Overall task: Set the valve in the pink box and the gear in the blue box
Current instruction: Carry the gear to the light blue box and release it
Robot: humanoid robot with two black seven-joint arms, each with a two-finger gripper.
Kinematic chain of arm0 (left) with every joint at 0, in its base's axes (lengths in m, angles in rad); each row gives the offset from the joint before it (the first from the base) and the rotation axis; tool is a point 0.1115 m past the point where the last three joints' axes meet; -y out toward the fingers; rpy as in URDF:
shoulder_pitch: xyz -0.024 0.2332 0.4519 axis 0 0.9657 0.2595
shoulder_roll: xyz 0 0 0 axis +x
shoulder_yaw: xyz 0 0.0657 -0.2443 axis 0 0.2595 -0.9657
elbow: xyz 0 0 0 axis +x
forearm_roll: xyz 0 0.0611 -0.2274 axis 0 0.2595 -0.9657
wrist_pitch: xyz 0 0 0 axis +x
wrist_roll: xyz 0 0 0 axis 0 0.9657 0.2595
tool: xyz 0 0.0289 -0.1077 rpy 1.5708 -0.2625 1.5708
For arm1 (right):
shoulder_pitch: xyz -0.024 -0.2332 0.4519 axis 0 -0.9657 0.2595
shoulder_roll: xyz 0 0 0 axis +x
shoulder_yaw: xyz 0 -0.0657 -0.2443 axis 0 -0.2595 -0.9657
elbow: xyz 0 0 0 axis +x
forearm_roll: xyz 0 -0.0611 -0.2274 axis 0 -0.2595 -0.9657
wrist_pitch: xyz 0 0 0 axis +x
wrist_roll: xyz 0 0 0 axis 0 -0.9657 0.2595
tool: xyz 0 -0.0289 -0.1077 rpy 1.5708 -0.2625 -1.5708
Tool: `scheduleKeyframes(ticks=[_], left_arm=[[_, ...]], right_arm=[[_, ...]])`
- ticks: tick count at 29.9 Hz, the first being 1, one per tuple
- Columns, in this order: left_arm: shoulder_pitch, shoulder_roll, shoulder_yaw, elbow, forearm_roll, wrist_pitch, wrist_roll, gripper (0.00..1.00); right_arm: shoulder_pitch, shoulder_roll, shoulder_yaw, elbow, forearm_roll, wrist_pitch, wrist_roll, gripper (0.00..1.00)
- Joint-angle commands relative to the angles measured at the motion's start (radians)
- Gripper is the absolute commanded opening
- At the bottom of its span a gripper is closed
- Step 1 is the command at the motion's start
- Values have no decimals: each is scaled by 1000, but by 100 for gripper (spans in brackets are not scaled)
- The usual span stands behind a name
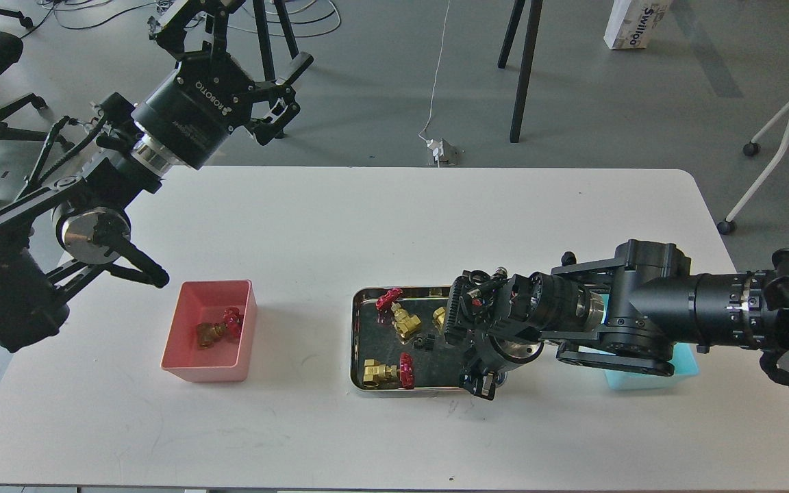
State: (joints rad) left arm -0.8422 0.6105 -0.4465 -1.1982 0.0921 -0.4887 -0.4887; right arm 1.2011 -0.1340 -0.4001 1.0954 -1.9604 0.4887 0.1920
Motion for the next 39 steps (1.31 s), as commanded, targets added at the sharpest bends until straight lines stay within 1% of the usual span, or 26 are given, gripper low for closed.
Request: scheduleKeyframes(ticks=[1,7,13,17,19,25,28,31,33,39], left_arm=[[2,0,0,0,0,0,0,91],[2,0,0,0,0,0,0,91],[2,-1,0,0,0,0,0,91],[3,-17,0,2,1,0,0,91],[3,-20,0,3,1,0,0,91],[5,-31,-1,5,3,0,0,91],[5,-46,-1,8,5,0,0,92],[5,-58,0,9,5,0,0,92],[5,-60,0,9,5,0,0,92],[6,-58,0,8,5,0,0,92]], right_arm=[[0,-1,0,0,0,0,0,25],[3,-1,1,3,1,0,1,19],[34,-36,64,44,9,0,3,18],[57,-145,153,93,11,0,7,18],[57,-220,210,122,23,0,7,18],[43,-562,334,210,32,0,7,18],[14,-680,391,208,34,0,7,18],[-57,-743,422,207,34,0,7,18],[-103,-762,428,210,34,0,6,18],[-175,-763,434,208,35,0,6,20]])
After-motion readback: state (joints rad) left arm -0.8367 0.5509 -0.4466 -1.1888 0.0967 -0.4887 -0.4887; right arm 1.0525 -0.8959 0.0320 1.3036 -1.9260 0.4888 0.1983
